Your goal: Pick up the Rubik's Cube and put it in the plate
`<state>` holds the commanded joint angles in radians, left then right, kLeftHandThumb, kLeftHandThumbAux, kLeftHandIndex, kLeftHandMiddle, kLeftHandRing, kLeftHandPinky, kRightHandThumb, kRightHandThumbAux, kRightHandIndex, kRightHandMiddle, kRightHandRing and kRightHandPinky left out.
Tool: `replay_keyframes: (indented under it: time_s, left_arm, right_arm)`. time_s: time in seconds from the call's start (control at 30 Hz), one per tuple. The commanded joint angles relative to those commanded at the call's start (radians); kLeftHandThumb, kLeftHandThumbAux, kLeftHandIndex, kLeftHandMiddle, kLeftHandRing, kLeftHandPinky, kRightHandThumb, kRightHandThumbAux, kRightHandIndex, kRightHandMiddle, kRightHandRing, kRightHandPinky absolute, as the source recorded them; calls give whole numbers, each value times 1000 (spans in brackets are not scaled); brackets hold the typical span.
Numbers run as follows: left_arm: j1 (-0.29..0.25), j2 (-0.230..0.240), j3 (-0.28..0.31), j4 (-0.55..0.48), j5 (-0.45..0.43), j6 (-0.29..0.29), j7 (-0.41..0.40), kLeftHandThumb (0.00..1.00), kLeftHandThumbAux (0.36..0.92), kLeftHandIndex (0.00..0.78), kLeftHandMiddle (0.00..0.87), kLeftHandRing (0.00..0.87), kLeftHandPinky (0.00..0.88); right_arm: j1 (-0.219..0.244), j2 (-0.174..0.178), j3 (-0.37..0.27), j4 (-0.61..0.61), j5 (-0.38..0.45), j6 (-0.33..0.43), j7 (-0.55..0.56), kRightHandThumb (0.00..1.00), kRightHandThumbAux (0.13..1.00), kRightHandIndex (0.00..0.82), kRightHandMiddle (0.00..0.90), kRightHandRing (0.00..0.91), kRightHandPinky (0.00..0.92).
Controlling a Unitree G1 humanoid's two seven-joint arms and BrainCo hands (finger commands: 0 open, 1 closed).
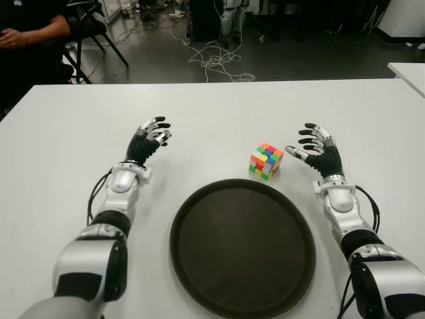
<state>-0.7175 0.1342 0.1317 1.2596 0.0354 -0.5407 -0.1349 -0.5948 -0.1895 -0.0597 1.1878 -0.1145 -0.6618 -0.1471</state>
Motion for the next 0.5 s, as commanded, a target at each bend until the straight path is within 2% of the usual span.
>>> replay_keyframes:
  time_s: [0.5]
  left_arm:
    - [-5, -2, 6, 2, -7, 11, -3, 204, 651, 201, 261, 296, 359]
  right_arm:
    - [-2, 0, 3, 1, -5, -6, -12, 46, 731, 225, 310, 332, 337]
